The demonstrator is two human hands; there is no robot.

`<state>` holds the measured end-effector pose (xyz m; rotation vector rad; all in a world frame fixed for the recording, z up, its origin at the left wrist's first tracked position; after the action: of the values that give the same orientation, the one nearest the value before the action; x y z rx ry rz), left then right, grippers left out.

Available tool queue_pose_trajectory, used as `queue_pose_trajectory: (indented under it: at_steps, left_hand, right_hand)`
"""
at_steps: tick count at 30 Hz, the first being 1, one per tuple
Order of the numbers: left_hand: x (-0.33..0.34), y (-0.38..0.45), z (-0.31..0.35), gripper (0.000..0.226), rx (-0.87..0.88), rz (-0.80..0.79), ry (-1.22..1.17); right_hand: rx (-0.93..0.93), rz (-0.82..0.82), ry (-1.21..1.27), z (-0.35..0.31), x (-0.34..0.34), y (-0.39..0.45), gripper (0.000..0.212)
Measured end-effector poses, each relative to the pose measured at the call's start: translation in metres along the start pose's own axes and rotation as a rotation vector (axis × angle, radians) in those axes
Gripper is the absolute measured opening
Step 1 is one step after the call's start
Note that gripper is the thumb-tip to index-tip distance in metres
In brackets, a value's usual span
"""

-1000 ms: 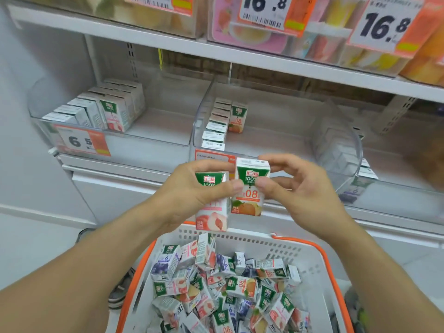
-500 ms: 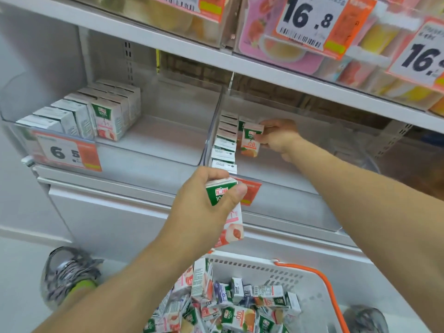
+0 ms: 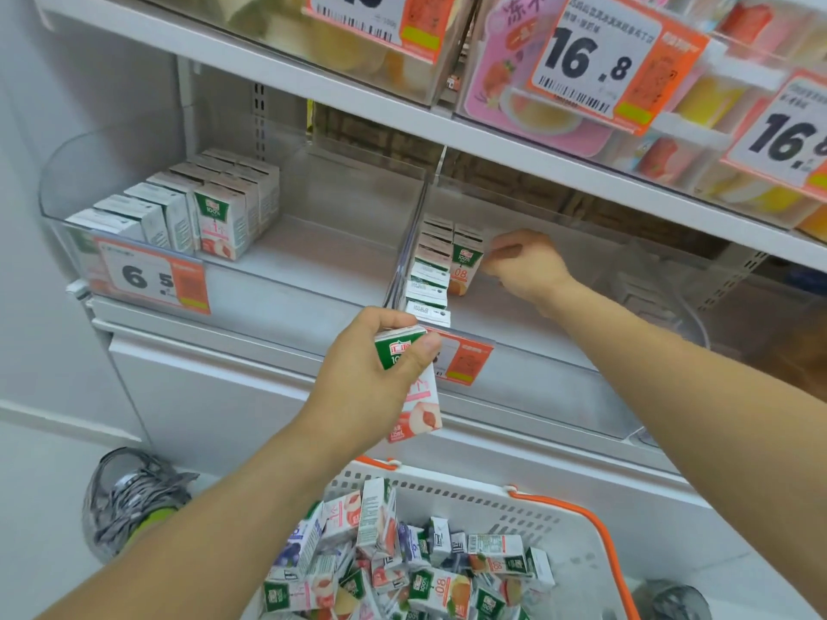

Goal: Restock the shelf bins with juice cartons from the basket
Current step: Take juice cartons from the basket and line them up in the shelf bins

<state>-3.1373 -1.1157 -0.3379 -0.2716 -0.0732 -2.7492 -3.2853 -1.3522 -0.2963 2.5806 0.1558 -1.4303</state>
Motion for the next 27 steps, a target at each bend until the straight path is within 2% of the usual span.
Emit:
queue_pose_trajectory:
  at_steps: [2, 3, 5, 7, 10, 14, 18, 21, 23, 25, 27]
  left_hand:
    - [-0.001, -0.001, 0.002, 0.027, -0.04, 0.0, -0.047]
    - [0.0, -0.003, 0.002, 0.026, -0.078, 0.001, -0.098]
    - [0.003, -0.006, 0.004, 0.021, -0.161, -0.002, -0.229]
    - [0.007, -0.009, 0.008, 0.018, -0.212, -0.026, -0.311]
    - [0.01, -0.015, 0.011, 0.015, -0.263, -0.09, -0.331]
    - [0.003, -0.02, 0.013, 0.02, -0.238, -0.131, -0.166]
    - [-0.008, -0.023, 0.026, 0.04, -0.041, -0.138, 0.195]
    - [-0.024, -0.022, 0.037, 0.053, 0.045, -0.134, 0.238]
    - [-0.05, -0.014, 0.046, 0.043, 0.134, -0.028, 0.192]
    - [-0.087, -0.003, 0.058, 0.024, 0.311, 0.157, 0.258]
    - [-0.121, 0.006, 0.064, 0.015, 0.426, 0.344, 0.352]
  right_hand:
    - [-0.138, -0.073, -0.009, -0.02, -0.017, -0.038, 0.009]
    - [-0.22, -0.177, 0.013, -0.031, -0.023, -0.059, 0.008]
    - [-0.369, -0.456, 0.05, -0.052, -0.029, -0.101, 0.012]
    - [-0.403, -0.685, 0.096, -0.063, -0.034, -0.134, 0.023]
    - [-0.384, -0.812, 0.089, -0.069, -0.035, -0.161, 0.029]
    - [-0.425, -0.748, 0.014, -0.07, -0.019, -0.177, 0.031]
    - [-0.473, -0.683, 0.041, -0.081, -0.008, -0.177, 0.036]
    - [-0.556, -0.582, 0.023, -0.101, -0.007, -0.17, 0.036]
    - [-0.628, -0.46, -0.017, -0.118, -0.006, -0.165, 0.037]
    - [-0.685, -0.302, -0.002, -0.136, -0.006, -0.157, 0.037]
    - [-0.737, -0.11, 0.059, -0.155, -0.003, -0.149, 0.037]
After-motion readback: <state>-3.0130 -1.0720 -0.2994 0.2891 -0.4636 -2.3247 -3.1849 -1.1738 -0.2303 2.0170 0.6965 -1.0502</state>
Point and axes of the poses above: each hand's wrist, its own y-axis towards the middle knuckle, its own x-axis out of the palm, z = x × y, the point moved 4 cm from there along y, towards the middle knuckle, and after that the axes turned 14 degrees about -y, right-handed, at the moved point
